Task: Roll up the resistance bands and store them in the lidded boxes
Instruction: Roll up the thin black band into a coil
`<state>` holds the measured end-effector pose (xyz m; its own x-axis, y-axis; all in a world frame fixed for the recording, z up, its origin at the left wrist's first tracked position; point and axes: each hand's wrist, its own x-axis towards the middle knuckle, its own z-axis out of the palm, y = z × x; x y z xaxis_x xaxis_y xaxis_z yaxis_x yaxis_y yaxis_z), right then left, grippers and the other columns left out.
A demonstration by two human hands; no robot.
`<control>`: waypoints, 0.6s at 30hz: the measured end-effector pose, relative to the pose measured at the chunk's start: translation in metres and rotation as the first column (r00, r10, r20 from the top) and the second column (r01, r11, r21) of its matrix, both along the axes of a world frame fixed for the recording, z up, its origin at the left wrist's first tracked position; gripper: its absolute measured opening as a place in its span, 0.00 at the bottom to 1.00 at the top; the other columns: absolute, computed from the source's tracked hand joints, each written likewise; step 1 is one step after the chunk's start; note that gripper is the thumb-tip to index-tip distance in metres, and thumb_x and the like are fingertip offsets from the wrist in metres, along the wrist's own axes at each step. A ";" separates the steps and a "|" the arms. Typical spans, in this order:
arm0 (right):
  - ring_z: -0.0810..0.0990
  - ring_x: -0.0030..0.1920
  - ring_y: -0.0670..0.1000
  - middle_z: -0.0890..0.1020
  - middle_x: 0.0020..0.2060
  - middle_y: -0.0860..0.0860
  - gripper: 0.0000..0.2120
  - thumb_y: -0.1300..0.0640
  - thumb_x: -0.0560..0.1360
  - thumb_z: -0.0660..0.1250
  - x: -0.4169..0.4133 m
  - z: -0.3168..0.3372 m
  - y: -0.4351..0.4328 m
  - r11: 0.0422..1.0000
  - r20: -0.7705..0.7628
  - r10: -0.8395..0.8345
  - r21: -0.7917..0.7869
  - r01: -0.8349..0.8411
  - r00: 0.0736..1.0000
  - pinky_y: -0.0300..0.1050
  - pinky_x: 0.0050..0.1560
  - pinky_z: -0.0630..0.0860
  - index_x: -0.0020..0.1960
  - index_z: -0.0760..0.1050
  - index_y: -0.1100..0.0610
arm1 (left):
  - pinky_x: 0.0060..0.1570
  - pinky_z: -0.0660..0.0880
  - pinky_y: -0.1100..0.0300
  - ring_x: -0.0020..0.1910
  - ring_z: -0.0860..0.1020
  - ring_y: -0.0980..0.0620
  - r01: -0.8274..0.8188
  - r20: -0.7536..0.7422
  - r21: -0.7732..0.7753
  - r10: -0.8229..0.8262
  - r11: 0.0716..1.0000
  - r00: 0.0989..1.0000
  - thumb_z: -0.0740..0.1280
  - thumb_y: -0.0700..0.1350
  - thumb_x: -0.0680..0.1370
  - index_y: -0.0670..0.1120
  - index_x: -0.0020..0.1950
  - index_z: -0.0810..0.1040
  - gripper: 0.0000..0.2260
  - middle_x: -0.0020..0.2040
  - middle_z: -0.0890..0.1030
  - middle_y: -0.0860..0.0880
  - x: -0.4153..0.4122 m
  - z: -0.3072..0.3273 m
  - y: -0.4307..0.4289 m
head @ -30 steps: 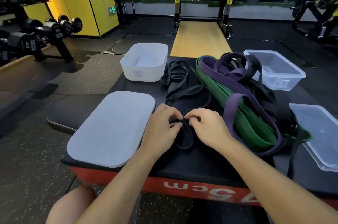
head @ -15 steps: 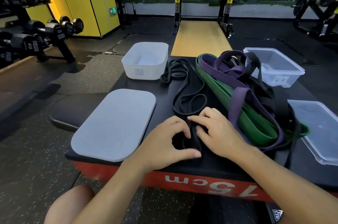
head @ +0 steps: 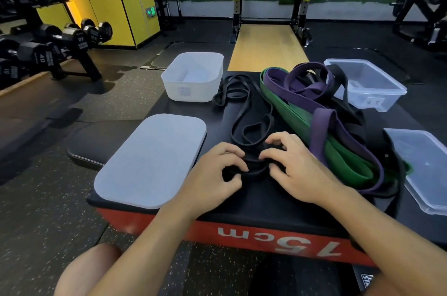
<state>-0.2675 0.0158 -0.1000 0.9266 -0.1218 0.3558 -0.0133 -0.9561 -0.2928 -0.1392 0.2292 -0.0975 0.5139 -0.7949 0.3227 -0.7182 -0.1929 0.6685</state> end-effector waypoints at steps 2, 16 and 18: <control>0.70 0.65 0.49 0.72 0.64 0.48 0.08 0.57 0.76 0.69 -0.002 -0.001 -0.001 0.998 0.043 -0.058 0.012 0.058 0.997 0.49 0.65 0.73 0.55 0.82 0.52 | 0.66 0.73 0.59 0.63 0.76 0.62 -0.058 0.022 0.013 0.058 0.998 0.998 0.73 0.41 0.77 0.53 0.48 0.85 0.07 0.60 0.79 0.62 0.003 -0.003 -0.004; 0.75 0.66 0.46 0.79 0.64 0.44 0.09 0.46 0.77 0.68 -0.002 0.000 0.005 0.993 0.021 0.115 -0.033 -0.114 0.993 0.47 0.69 0.69 0.50 0.81 0.50 | 0.39 0.73 0.65 0.38 0.75 0.57 -0.192 -0.130 0.025 0.194 0.981 0.972 0.79 0.48 0.74 0.56 0.45 0.77 0.11 0.39 0.79 0.57 0.009 -0.002 -0.016; 0.74 0.69 0.46 0.79 0.67 0.45 0.06 0.48 0.79 0.69 0.000 0.000 0.004 0.991 0.017 0.133 -0.024 -0.133 0.991 0.46 0.70 0.67 0.50 0.80 0.50 | 0.40 0.72 0.67 0.37 0.75 0.57 -0.160 -0.140 0.021 0.161 0.987 0.977 0.79 0.47 0.74 0.57 0.45 0.76 0.12 0.41 0.79 0.61 0.007 -0.003 -0.015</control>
<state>-0.2673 0.0201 -0.1005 0.9272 0.0105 0.3745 0.1199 -0.9554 -0.2700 -0.1322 0.2144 -0.1003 0.6746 -0.7012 0.2308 -0.5765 -0.3051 0.7580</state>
